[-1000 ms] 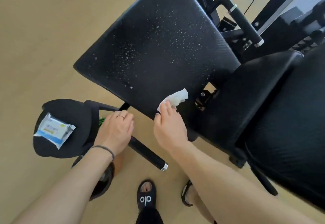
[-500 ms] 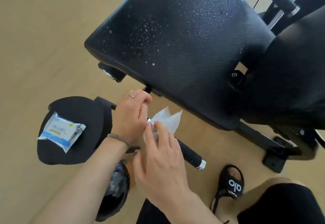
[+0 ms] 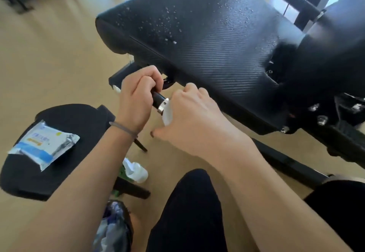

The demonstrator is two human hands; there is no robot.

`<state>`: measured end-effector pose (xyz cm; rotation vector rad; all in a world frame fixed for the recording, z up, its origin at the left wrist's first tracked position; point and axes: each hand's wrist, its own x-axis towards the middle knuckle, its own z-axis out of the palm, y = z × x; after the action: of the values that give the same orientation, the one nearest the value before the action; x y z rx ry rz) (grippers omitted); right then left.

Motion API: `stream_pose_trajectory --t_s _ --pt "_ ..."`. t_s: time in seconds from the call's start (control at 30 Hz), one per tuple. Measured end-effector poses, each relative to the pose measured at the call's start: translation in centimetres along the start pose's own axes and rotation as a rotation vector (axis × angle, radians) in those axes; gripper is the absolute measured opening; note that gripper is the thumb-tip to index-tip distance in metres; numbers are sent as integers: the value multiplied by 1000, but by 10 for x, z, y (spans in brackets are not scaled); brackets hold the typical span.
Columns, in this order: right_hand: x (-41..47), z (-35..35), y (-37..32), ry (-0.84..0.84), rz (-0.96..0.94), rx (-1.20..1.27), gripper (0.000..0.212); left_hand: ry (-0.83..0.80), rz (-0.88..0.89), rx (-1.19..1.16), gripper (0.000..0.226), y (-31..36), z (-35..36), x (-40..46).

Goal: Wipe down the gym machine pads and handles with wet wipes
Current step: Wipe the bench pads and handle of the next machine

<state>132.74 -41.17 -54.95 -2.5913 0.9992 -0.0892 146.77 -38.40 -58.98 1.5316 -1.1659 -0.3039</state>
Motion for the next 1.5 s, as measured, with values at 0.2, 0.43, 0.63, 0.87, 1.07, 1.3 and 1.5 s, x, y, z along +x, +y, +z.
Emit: stream_pose_trajectory --t_s 0.2,0.43,0.63,0.87,1.07,1.3,1.5 --pt "4 10 -20 -25 172 188 32 -190 -61 -12 21 7 -14 3" --pt "-13 35 -7 226 238 -29 17 -38 16 35 27 -2 -3 2" --pt "-82 47 39 207 404 -159 20 50 42 40 30 -8 3 2" --pt "-7 25 -4 112 271 95 14 54 32 16 27 -5 5 0" --pt "-19 2 43 -429 259 393 33 45 21 13 23 -5 5 1" --pt "-79 50 44 175 382 -148 21 92 8 -12 23 -3 7 -2" --pt "-4 30 -17 269 103 -89 23 20 -24 -40 23 0 2 -2"
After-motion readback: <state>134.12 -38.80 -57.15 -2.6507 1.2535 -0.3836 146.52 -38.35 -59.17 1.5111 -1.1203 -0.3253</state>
